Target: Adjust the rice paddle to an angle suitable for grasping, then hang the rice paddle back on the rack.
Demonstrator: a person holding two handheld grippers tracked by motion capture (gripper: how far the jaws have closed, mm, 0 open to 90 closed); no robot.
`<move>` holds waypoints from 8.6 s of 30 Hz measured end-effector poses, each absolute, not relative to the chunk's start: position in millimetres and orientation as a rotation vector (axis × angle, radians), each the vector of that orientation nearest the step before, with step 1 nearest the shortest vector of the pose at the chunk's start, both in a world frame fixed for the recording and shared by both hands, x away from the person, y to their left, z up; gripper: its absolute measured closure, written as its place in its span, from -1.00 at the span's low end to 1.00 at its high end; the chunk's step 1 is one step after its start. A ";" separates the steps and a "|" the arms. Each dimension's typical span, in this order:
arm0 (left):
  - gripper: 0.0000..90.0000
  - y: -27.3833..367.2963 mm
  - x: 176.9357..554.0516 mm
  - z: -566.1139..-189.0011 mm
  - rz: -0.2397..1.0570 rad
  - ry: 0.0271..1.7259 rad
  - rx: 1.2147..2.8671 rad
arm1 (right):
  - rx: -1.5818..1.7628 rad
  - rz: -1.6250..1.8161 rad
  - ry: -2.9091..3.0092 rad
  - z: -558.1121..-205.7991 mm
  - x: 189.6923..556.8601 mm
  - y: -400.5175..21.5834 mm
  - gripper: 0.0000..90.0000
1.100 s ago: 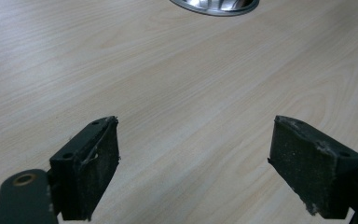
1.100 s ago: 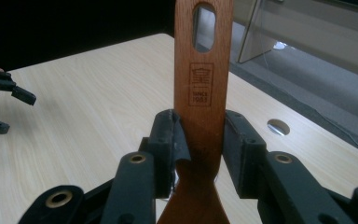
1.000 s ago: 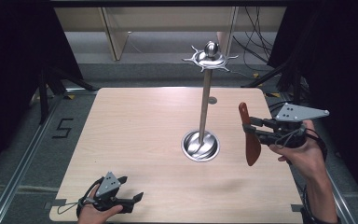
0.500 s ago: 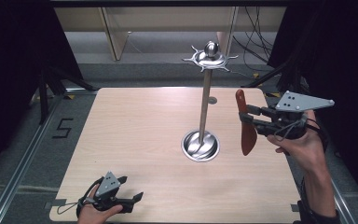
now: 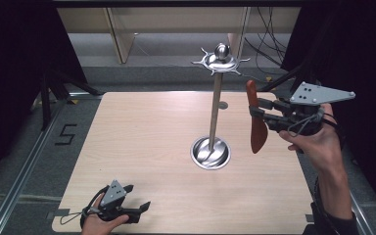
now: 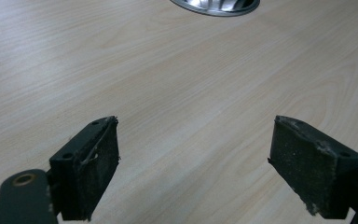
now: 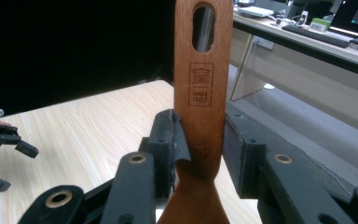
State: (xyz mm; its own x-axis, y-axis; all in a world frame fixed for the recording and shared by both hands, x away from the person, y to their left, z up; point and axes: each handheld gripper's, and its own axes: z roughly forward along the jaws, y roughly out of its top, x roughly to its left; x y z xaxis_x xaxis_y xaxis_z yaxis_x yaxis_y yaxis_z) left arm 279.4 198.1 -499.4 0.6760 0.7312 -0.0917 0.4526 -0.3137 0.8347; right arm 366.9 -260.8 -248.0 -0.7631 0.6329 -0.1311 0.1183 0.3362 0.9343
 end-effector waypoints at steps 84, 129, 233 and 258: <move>-0.67 197.9 279.6 -500.0 0.373 0.919 1.971 | 0.677 1.468 2.102 -241.3 375.6 -256.0 0.29; -0.67 198.1 279.9 -500.1 0.378 0.922 1.976 | 0.799 1.480 2.124 -306.3 356.6 -279.2 -0.08; -0.67 199.4 278.7 -499.1 0.388 0.915 1.988 | 1.014 1.356 2.411 -425.2 335.3 -286.4 -0.34; -0.67 198.8 278.2 -499.1 0.386 0.917 1.976 | 1.075 1.298 2.472 -461.6 310.2 -292.1 -0.38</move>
